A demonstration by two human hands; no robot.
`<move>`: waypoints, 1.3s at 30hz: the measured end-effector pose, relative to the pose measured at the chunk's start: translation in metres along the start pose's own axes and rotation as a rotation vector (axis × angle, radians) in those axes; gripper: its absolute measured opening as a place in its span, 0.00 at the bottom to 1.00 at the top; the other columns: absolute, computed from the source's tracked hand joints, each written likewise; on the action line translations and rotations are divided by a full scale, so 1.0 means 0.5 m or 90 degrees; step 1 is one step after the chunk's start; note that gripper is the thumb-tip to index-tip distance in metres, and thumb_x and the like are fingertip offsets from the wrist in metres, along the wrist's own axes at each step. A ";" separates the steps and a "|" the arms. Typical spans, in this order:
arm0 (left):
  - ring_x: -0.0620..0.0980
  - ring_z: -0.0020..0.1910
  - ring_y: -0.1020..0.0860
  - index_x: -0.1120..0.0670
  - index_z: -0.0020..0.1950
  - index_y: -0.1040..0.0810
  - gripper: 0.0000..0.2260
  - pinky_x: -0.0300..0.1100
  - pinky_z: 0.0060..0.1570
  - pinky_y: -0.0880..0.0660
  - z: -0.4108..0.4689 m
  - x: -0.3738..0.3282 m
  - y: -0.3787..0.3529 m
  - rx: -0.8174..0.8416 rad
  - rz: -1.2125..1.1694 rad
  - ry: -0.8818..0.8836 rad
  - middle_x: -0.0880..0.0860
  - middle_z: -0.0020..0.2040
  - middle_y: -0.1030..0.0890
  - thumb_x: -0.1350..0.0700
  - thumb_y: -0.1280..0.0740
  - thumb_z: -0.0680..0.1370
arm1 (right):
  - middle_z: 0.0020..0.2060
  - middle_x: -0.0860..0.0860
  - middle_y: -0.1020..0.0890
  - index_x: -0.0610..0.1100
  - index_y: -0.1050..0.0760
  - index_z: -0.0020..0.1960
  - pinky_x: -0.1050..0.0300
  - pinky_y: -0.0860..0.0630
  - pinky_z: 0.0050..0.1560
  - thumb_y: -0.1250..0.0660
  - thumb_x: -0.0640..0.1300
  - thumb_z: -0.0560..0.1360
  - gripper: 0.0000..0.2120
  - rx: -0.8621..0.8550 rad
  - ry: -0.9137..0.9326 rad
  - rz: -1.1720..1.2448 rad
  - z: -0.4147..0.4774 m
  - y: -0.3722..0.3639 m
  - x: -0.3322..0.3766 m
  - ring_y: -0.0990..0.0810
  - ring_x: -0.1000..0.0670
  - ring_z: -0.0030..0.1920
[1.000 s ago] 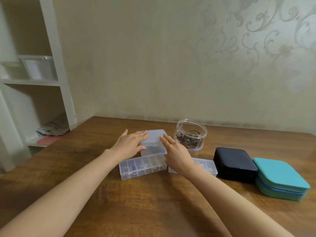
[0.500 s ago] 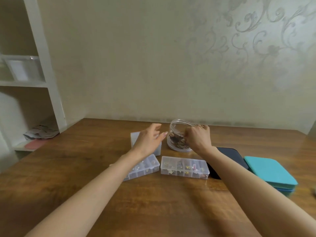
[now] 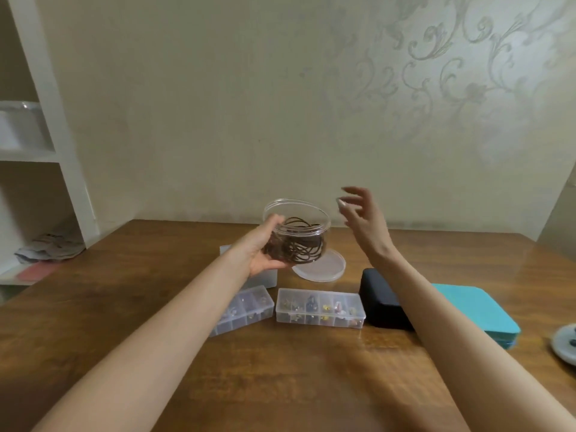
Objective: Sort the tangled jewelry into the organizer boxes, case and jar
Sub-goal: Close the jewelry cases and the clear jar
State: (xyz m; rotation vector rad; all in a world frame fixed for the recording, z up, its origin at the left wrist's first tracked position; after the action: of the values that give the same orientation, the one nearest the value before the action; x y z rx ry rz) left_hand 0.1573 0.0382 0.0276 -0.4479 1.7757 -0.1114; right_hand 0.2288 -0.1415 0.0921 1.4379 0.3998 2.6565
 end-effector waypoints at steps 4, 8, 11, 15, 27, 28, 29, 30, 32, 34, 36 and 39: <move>0.65 0.63 0.28 0.56 0.59 0.34 0.16 0.60 0.57 0.26 -0.011 -0.031 0.042 -0.056 0.007 -0.024 0.65 0.66 0.30 0.52 0.34 0.77 | 0.55 0.48 0.20 0.44 0.22 0.55 0.56 0.26 0.51 0.29 0.45 0.73 0.11 0.288 -0.152 -0.538 -0.032 -0.112 -0.149 0.22 0.48 0.52; 0.67 0.63 0.28 0.54 0.61 0.35 0.18 0.63 0.51 0.24 -0.011 -0.039 0.069 -0.065 -0.027 -0.019 0.65 0.67 0.31 0.52 0.33 0.77 | 0.50 0.46 0.18 0.40 0.20 0.51 0.50 0.21 0.52 0.24 0.50 0.68 0.18 0.389 -0.133 -0.629 -0.050 -0.173 -0.166 0.20 0.45 0.49; 0.66 0.59 0.26 0.55 0.55 0.32 0.12 0.62 0.50 0.23 -0.012 -0.040 0.084 -0.071 -0.024 -0.025 0.63 0.57 0.28 0.52 0.34 0.77 | 0.48 0.44 0.17 0.39 0.22 0.51 0.49 0.21 0.49 0.27 0.46 0.72 0.13 0.339 -0.064 -0.679 -0.025 -0.168 -0.128 0.18 0.43 0.47; 0.63 0.48 0.24 0.53 0.61 0.32 0.15 0.60 0.40 0.20 -0.006 -0.050 0.102 -0.098 -0.026 -0.074 0.60 0.53 0.27 0.53 0.33 0.77 | 0.44 0.41 0.22 0.38 0.33 0.49 0.49 0.27 0.40 0.35 0.40 0.74 0.08 0.133 0.033 -0.549 0.008 -0.109 -0.023 0.22 0.38 0.41; 0.64 0.61 0.27 0.47 0.70 0.39 0.26 0.57 0.41 0.19 -0.011 -0.022 0.046 -0.005 -0.002 -0.096 0.61 0.68 0.32 0.45 0.33 0.75 | 0.31 0.48 0.30 0.37 0.27 0.46 0.65 0.34 0.19 0.33 0.40 0.77 0.07 -0.006 -0.426 0.408 -0.030 -0.079 -0.051 0.34 0.56 0.20; 0.63 0.61 0.27 0.47 0.69 0.39 0.25 0.57 0.42 0.19 -0.015 -0.018 0.037 0.008 0.008 -0.095 0.60 0.68 0.32 0.44 0.35 0.76 | 0.31 0.48 0.30 0.36 0.26 0.48 0.65 0.36 0.20 0.30 0.44 0.75 0.11 0.027 -0.416 0.317 -0.033 -0.084 -0.054 0.34 0.56 0.22; 0.63 0.62 0.27 0.47 0.68 0.38 0.23 0.56 0.43 0.19 -0.018 -0.014 0.029 0.024 0.017 -0.095 0.60 0.68 0.32 0.43 0.36 0.76 | 0.33 0.48 0.28 0.36 0.25 0.51 0.64 0.35 0.23 0.29 0.48 0.73 0.16 0.043 -0.395 0.232 -0.035 -0.083 -0.054 0.33 0.55 0.26; 0.62 0.62 0.27 0.45 0.68 0.39 0.22 0.56 0.44 0.19 -0.019 -0.010 0.022 0.041 0.021 -0.097 0.59 0.68 0.32 0.41 0.38 0.76 | 0.36 0.47 0.24 0.37 0.25 0.54 0.63 0.32 0.27 0.28 0.51 0.72 0.20 0.046 -0.372 0.176 -0.035 -0.083 -0.050 0.29 0.54 0.31; 0.61 0.64 0.28 0.42 0.70 0.41 0.26 0.57 0.47 0.20 -0.017 -0.004 0.012 0.071 0.029 -0.105 0.58 0.69 0.33 0.36 0.41 0.75 | 0.50 0.45 0.21 0.38 0.27 0.60 0.56 0.25 0.43 0.28 0.54 0.72 0.25 0.056 -0.345 0.138 -0.032 -0.088 -0.049 0.22 0.48 0.47; 0.61 0.65 0.30 0.41 0.70 0.42 0.29 0.59 0.49 0.21 -0.013 -0.003 0.006 0.069 0.044 -0.116 0.56 0.70 0.35 0.33 0.41 0.72 | 0.58 0.43 0.22 0.40 0.30 0.65 0.48 0.23 0.54 0.29 0.53 0.73 0.26 0.092 -0.329 0.117 -0.038 -0.102 -0.048 0.23 0.44 0.56; 0.60 0.63 0.29 0.43 0.69 0.42 0.29 0.59 0.46 0.21 -0.007 0.001 0.011 0.021 0.057 -0.110 0.56 0.68 0.35 0.34 0.38 0.72 | 0.63 0.43 0.25 0.42 0.34 0.70 0.48 0.22 0.54 0.30 0.52 0.74 0.29 0.108 -0.286 0.077 -0.038 -0.107 -0.043 0.23 0.44 0.58; 0.59 0.56 0.25 0.47 0.67 0.39 0.25 0.57 0.40 0.19 -0.001 0.004 0.023 -0.056 0.073 -0.105 0.58 0.64 0.31 0.40 0.36 0.76 | 0.70 0.44 0.33 0.47 0.41 0.76 0.52 0.27 0.59 0.31 0.56 0.74 0.36 0.147 -0.159 -0.031 -0.037 -0.115 -0.006 0.29 0.45 0.65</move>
State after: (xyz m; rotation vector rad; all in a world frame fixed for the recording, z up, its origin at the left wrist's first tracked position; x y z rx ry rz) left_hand 0.1537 0.0480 0.0225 -0.4061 1.6436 0.0826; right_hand 0.2128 -0.0903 0.0643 1.7715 0.7231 2.4155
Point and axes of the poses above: each hand's wrist, its own z-axis towards the middle knuckle, its own y-axis out of the back of the hand, x = y × z, the point moved 9 cm from there along z, towards the middle knuckle
